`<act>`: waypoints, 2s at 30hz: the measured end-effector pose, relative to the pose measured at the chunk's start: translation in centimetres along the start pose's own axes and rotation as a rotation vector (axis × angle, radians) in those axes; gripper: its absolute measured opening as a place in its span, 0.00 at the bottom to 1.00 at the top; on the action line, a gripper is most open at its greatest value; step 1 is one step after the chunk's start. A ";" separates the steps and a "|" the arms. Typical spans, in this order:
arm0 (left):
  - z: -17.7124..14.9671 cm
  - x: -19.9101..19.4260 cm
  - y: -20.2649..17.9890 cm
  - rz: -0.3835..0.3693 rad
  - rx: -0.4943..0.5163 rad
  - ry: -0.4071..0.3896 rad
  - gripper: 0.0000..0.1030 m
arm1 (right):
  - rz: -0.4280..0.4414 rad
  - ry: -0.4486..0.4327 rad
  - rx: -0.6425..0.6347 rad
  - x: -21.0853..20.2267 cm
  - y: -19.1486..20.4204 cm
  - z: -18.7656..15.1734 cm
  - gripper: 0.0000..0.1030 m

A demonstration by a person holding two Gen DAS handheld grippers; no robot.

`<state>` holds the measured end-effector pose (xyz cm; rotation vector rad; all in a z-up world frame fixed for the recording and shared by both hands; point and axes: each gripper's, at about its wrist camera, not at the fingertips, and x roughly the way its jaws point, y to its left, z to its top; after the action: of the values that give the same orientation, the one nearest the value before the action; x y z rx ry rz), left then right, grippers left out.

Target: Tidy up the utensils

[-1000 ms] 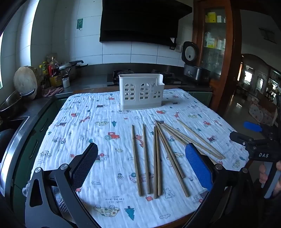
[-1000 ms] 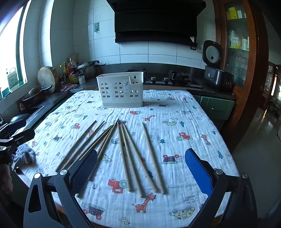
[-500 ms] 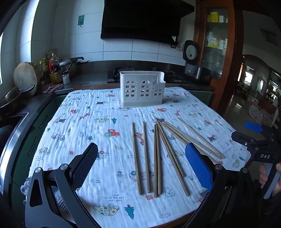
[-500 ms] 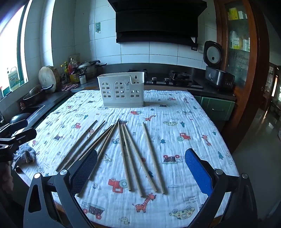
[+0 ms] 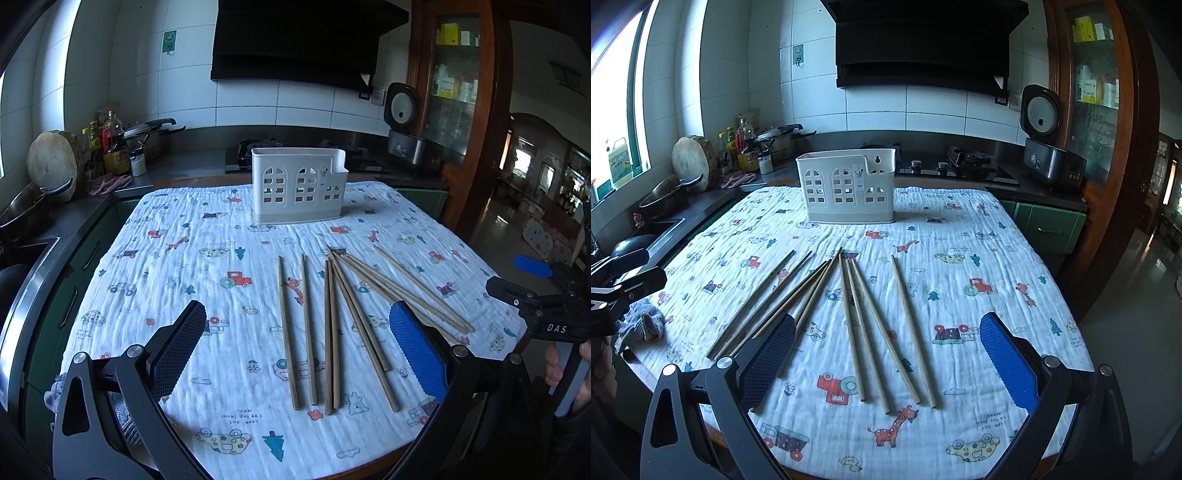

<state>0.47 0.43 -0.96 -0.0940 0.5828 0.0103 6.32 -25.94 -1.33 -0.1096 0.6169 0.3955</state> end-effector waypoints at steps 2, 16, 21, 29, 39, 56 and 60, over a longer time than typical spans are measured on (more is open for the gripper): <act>0.0 0.0 0.0 -0.004 0.002 0.000 0.95 | -0.001 -0.001 0.000 0.0 -0.1 0.0 0.94; 0.5 -0.5 -0.3 -0.019 0.012 0.001 0.95 | 0.005 0.001 -0.008 0.2 0.2 0.0 0.94; 0.6 -0.6 -0.3 -0.023 0.011 0.005 0.95 | 0.006 0.002 -0.007 0.2 0.3 0.0 0.94; 0.6 -0.6 -0.3 -0.025 0.010 0.006 0.95 | 0.009 0.003 -0.016 0.2 0.6 0.0 0.94; 0.6 -0.6 -0.7 -0.023 0.024 0.006 0.95 | 0.012 0.009 -0.020 0.4 0.6 0.0 0.94; 0.4 0.1 -0.3 -0.021 0.018 0.017 0.95 | 0.017 0.016 -0.026 0.9 0.9 -0.1 0.94; 0.3 0.3 -0.2 -0.021 0.016 0.021 0.95 | 0.020 0.017 -0.028 1.0 0.9 -0.2 0.94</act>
<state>0.89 0.22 -0.83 -0.0852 0.6024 -0.0160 6.58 -24.78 -2.05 -0.1336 0.6294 0.4225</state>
